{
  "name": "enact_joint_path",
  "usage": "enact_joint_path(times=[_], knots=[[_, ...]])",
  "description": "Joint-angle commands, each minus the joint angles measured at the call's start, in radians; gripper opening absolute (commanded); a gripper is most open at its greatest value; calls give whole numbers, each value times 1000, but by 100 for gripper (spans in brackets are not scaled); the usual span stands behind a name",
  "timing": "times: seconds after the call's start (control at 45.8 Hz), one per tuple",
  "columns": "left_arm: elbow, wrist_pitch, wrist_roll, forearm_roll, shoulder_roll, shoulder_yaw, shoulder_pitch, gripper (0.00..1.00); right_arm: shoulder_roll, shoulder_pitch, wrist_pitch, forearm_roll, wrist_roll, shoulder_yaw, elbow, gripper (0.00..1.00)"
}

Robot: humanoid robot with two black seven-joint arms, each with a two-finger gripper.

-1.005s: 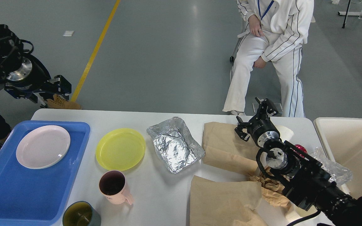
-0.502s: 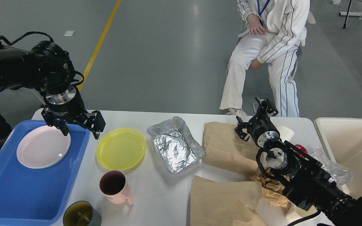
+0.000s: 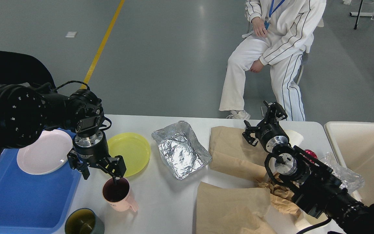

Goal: Tidy desktop
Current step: 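Reach the left gripper down and grasp the dark red cup, then carry the dark red cup into the blue tray and release it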

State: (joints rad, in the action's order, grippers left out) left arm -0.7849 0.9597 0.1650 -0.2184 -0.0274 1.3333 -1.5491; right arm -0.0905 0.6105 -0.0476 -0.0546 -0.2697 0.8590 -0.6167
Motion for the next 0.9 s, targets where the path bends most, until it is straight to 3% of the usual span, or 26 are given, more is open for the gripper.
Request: enact_joint_path(times=[0.0, 0.328, 0.524, 0.874], knots=[[36, 0, -2, -1, 24, -16, 44, 96, 0, 0, 0, 1, 0, 0, 0, 100], [59, 0, -7, -4, 49, 0, 64, 95, 0, 0, 0, 1, 0, 0, 0, 100], [61, 0, -7, -4, 49, 1, 75, 85, 0, 0, 0, -1, 0, 0, 0, 100], [61, 0, -4, -4, 49, 20, 86, 25, 0, 0, 0, -1, 0, 0, 0, 100]])
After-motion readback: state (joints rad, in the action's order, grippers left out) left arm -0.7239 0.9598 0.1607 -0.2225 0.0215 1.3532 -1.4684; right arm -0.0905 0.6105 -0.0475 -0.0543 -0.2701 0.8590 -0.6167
